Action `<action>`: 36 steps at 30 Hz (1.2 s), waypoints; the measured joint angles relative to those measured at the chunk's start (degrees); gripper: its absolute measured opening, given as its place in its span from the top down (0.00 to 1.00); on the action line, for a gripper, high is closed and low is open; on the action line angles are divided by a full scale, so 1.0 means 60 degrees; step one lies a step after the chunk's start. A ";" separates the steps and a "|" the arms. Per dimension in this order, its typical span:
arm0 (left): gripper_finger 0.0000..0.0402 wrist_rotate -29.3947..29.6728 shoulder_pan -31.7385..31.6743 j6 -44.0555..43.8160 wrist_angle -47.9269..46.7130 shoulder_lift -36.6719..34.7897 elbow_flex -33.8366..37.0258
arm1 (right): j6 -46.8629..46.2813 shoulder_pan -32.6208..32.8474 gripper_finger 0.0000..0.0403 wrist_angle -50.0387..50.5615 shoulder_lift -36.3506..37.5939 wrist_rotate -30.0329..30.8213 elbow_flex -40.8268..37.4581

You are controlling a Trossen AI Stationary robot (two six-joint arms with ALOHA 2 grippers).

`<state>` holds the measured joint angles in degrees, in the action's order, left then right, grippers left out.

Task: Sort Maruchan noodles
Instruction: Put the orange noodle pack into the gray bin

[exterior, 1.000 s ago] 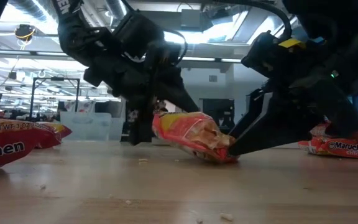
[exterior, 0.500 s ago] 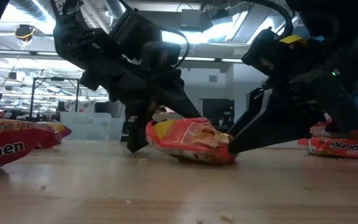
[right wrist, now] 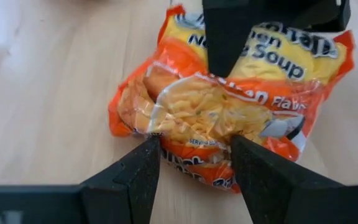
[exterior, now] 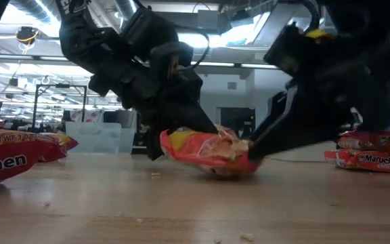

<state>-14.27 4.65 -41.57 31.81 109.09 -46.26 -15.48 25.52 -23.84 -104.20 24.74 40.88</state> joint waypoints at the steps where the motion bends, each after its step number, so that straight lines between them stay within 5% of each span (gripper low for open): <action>1: 0.65 -0.0017 0.0008 0.0192 0.0028 -0.0030 -0.0005 | 0.0002 0.0000 0.51 0.0098 0.0137 -0.0021 0.0000; 12: 0.66 0.0174 0.0140 0.2171 -0.0523 -0.0801 -0.0014 | -0.0043 -0.0010 0.51 0.1330 0.1987 -0.0713 0.0011; 23: 0.66 0.3046 0.1212 0.6151 -0.2855 -0.2968 -0.0015 | -0.0136 -0.0153 0.49 0.0667 0.2878 0.0064 0.0018; 36: 0.66 0.4221 0.1782 0.7568 -0.3343 -0.3208 -0.0017 | -0.1159 -0.1485 0.16 -0.0483 0.1722 -0.2388 0.0605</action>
<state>11.06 15.34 3.84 11.75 89.84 -46.36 -22.43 16.61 -26.74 -93.87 10.41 44.52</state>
